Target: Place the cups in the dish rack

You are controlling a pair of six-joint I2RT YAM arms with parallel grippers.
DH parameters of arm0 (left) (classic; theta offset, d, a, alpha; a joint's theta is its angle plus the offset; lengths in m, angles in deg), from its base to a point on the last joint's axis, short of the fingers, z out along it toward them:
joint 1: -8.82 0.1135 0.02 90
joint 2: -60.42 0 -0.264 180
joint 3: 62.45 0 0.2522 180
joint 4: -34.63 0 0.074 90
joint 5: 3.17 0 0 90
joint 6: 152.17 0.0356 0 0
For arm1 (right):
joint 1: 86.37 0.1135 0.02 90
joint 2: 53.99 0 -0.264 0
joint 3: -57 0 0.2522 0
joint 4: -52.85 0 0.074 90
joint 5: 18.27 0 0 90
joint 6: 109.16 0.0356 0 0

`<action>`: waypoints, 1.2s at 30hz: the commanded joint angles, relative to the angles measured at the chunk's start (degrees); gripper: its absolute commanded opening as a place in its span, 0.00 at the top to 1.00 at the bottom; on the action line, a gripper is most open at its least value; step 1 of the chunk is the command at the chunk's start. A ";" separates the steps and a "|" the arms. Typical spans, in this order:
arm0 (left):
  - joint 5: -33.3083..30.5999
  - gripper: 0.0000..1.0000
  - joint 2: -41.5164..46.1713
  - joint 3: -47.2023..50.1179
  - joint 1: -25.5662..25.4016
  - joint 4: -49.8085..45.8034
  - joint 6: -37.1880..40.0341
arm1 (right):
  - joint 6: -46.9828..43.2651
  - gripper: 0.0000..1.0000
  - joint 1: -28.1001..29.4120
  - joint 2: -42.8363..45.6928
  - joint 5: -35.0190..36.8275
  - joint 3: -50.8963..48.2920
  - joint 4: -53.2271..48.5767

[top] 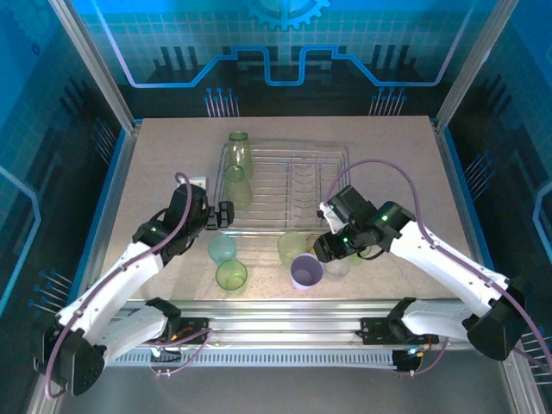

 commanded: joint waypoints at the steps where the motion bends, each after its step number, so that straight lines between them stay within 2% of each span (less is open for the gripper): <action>1: 2.53 0.01 5.22 2.81 0.20 5.33 -0.79 | 1.82 0.51 2.78 -0.68 1.10 -0.79 -0.93; 12: 5.66 0.00 17.34 8.78 0.17 9.58 -1.60 | 2.44 0.53 7.90 -5.74 6.24 0.37 -0.97; 20: 5.63 0.01 18.44 9.87 0.19 10.06 -2.11 | 2.79 0.56 10.50 -8.69 8.90 0.91 -1.14; 26: 5.64 0.01 18.22 9.78 0.20 10.17 -2.18 | 2.83 0.63 11.34 -9.79 10.10 1.14 -1.15; 33: 5.72 0.01 18.22 9.78 0.17 10.45 -2.50 | 2.56 0.82 11.68 -10.16 12.07 1.59 -2.77; 36: 5.81 0.01 18.20 9.60 0.18 10.52 -2.67 | 1.78 0.99 11.71 -9.47 12.53 2.37 -3.96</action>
